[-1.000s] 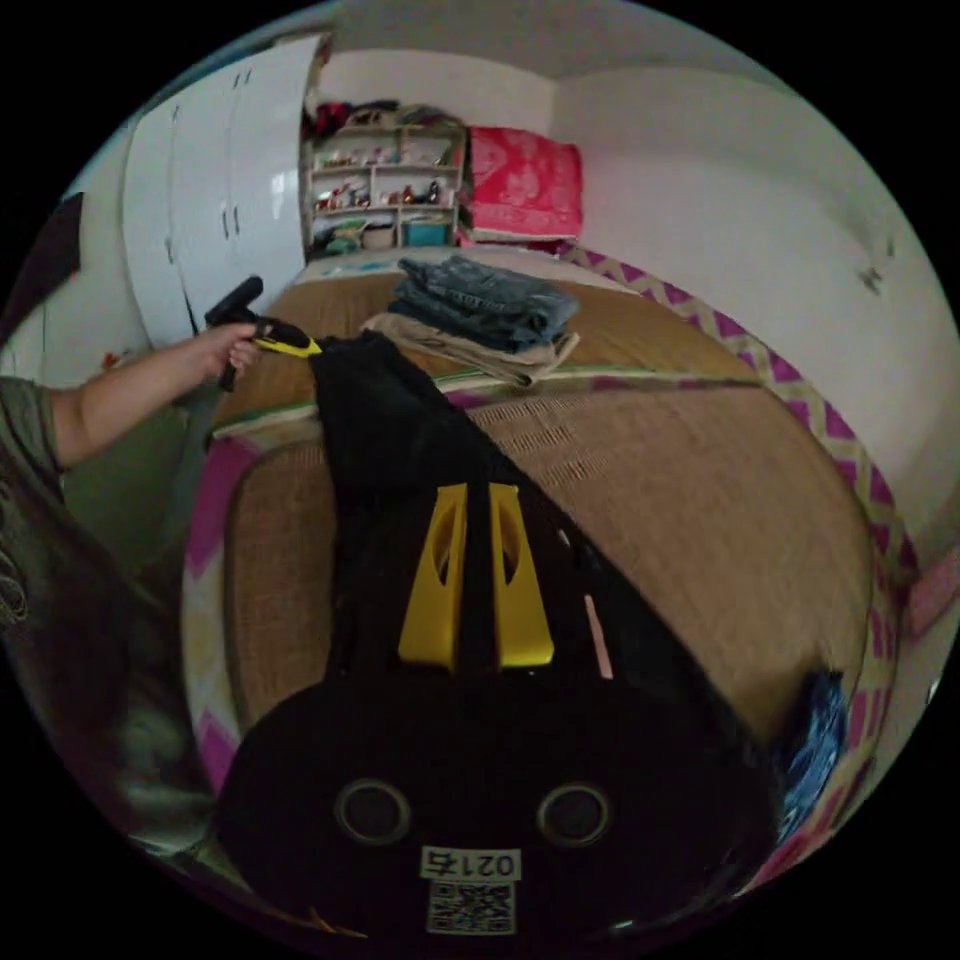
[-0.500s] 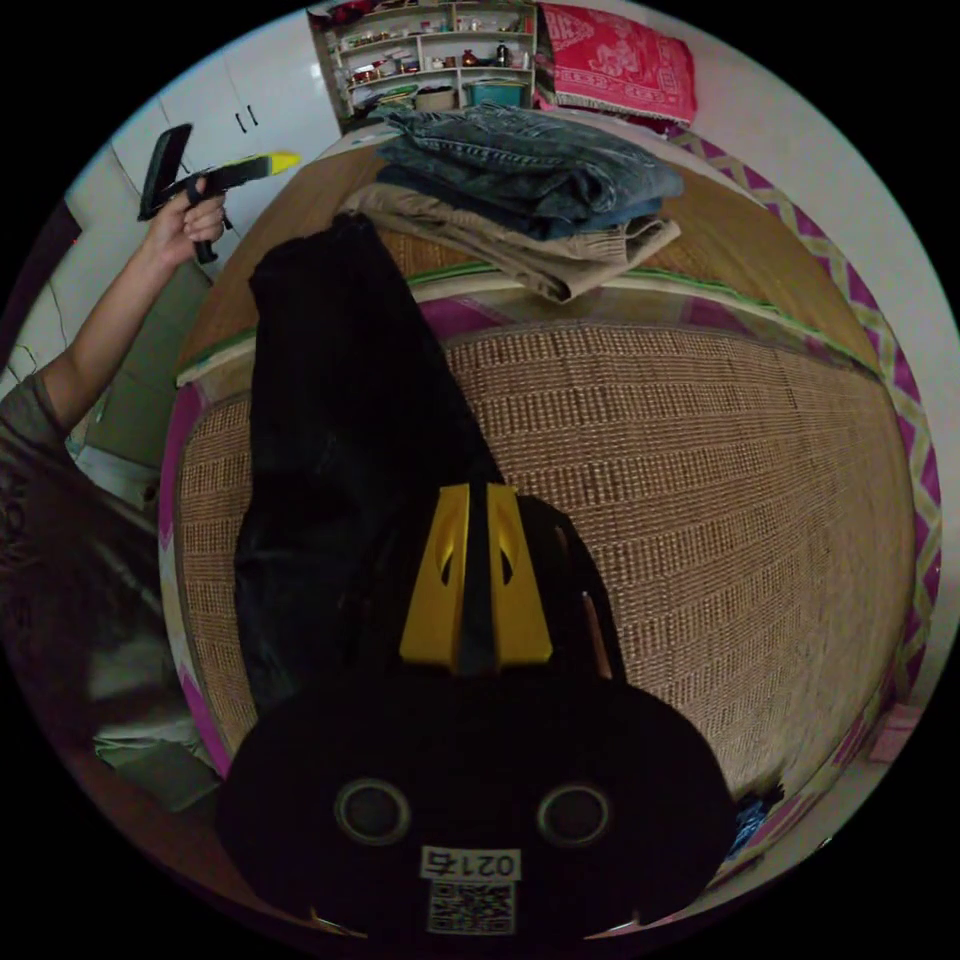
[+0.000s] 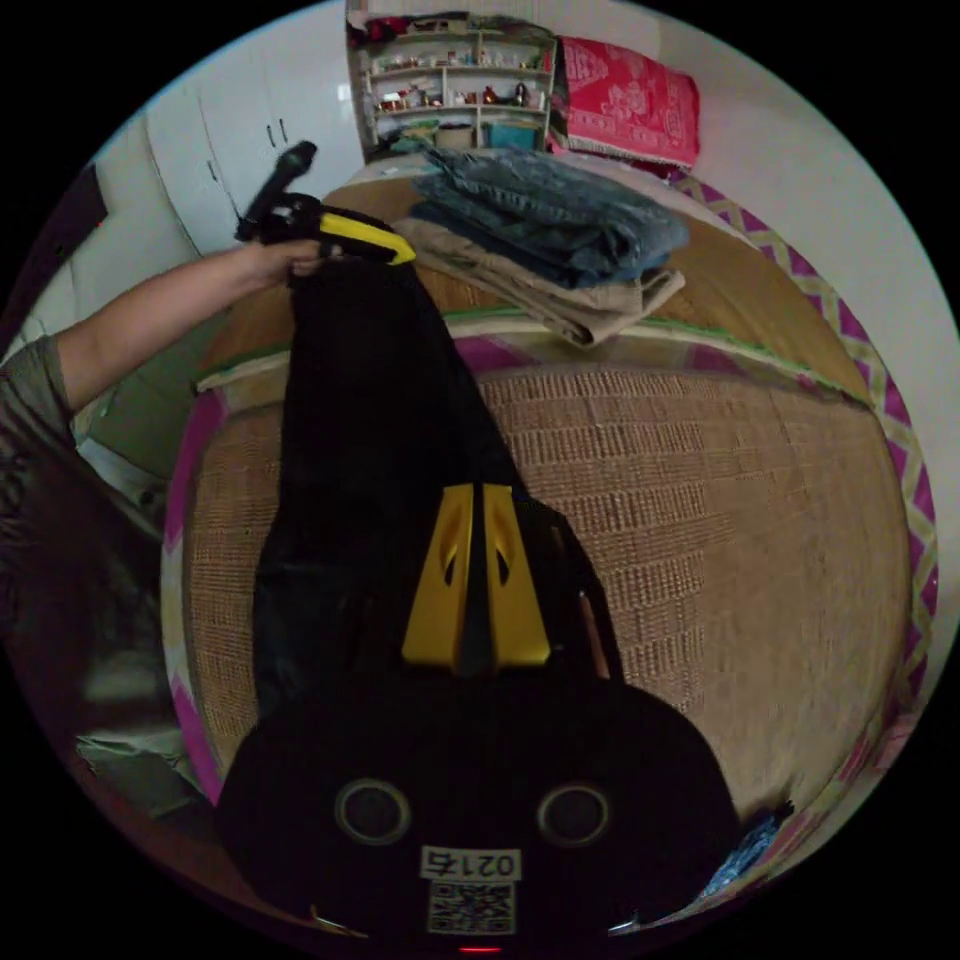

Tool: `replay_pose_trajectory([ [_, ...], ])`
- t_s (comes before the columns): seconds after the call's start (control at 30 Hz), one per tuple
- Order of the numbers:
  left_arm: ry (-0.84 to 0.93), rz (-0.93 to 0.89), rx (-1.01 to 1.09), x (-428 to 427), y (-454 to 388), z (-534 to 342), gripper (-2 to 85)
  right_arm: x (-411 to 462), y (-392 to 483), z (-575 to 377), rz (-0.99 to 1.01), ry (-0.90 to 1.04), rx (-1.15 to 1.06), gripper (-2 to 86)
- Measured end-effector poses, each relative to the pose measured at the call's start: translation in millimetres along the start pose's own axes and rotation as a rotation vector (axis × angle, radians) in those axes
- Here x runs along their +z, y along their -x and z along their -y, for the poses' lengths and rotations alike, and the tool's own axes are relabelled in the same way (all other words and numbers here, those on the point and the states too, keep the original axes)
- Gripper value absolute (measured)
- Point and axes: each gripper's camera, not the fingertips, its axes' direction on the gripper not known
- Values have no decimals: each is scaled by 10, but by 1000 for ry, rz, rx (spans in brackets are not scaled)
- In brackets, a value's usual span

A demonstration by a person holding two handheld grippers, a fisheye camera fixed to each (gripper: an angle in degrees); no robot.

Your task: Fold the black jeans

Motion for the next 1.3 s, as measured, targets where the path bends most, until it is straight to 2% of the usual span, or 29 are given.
replay_pose_trajectory([
  [0.03, -15, -28, -15, 0, 75, -52, -9, 11, 66, 5, 35, -15, -4, -3],
  [0.1, -36, -16, -61, -61, 200, -111, -9, 235, 176, 19, -63, 77, 0, -5],
  [0.13, -61, 33, -102, -155, 287, -169, -9, 294, 270, 1, -135, 75, -13, -7],
  [0.17, -110, 9, -130, -287, 375, -238, -9, 277, 314, 2, -224, 81, 20, -8],
  [0.23, -186, -129, -126, -523, 476, -360, -9, 165, 387, -13, -271, 72, 68, -9],
  [0.27, -217, -206, -108, -675, 500, -445, -9, 11, 474, -73, -301, -17, 87, -10],
  [0.37, -196, -302, -104, -932, 511, -670, -9, -177, 667, -206, -265, -132, 91, -10],
  [0.43, -149, -329, -124, -998, 543, -836, -8, 17, 691, -240, -181, -48, 101, -10],
  [0.47, -122, -313, -189, -1027, 629, -976, -6, 263, 659, -275, -203, 80, 153, -10],
  [0.53, -108, -323, -357, -1053, 880, -1259, 0, 148, 703, -435, -247, -13, 234, -10],
  [0.6, -123, -411, -557, -1014, 1199, -1611, 19, -119, 778, -609, -254, -88, 311, -10],
  [0.67, -113, -605, -753, -794, 1520, -1983, 81, -559, 1022, -975, -220, -260, 336, -10],
  [0.77, -141, -828, -938, -488, 1717, -2268, 115, -904, 1375, -1482, -200, -301, 336, -10],
  [0.8, -145, -851, -959, -443, 1735, -2289, 118, -963, 1452, -1599, -195, -310, 336, -10],
  [1.07, -161, -666, -1061, -168, 2168, -2170, 87, -1628, 2230, -3428, 39, -431, 471, -9],
  [1.2, -159, -653, -1084, -1, 2354, -2126, 74, -1874, 2507, -4211, 38, -508, 575, -9],
  [1.3, -165, -678, -1136, 155, 2490, -2192, 34, -2031, 2719, -4803, 13, -561, 668, -9],
])
